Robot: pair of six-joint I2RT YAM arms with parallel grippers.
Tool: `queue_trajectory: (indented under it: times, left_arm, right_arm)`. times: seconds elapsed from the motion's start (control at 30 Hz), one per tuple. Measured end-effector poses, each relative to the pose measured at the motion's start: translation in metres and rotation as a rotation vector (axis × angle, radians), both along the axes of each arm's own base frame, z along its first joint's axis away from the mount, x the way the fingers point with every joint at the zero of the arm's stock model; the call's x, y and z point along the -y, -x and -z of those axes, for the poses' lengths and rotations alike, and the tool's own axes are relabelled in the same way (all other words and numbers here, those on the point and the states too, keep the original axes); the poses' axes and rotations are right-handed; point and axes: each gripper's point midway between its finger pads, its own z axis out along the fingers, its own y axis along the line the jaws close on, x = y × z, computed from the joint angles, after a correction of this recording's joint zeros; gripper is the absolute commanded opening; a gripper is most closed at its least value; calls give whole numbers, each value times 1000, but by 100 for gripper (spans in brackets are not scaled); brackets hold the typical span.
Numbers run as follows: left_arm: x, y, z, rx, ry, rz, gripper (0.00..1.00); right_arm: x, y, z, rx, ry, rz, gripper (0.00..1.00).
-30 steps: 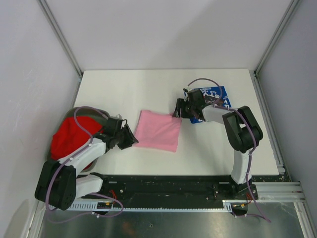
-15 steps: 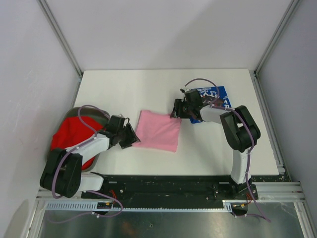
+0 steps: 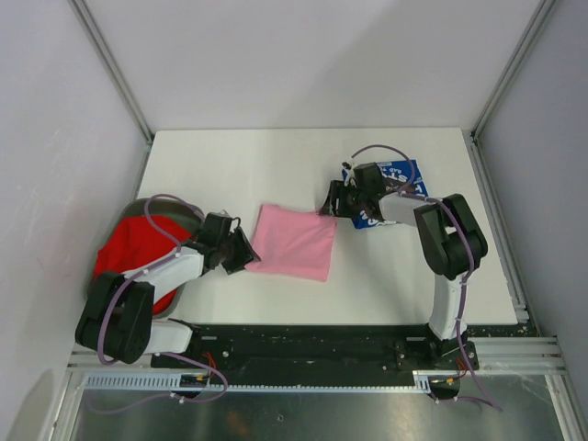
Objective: Fold and stack the t-shirts
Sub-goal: Put the neatly folded tshirt into the corner of the board with both arms
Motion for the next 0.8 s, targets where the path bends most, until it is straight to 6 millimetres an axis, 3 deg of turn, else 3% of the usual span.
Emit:
queue_trajectory:
  times: [0.6, 0.8]
  left_arm:
    - [1, -3, 1, 7, 4, -1, 50]
    - [3, -7, 2, 12, 9, -7, 39]
  right_arm:
    - [1, 6, 0, 23, -78, -49, 57]
    - [0, 8, 2, 26, -62, -48, 49]
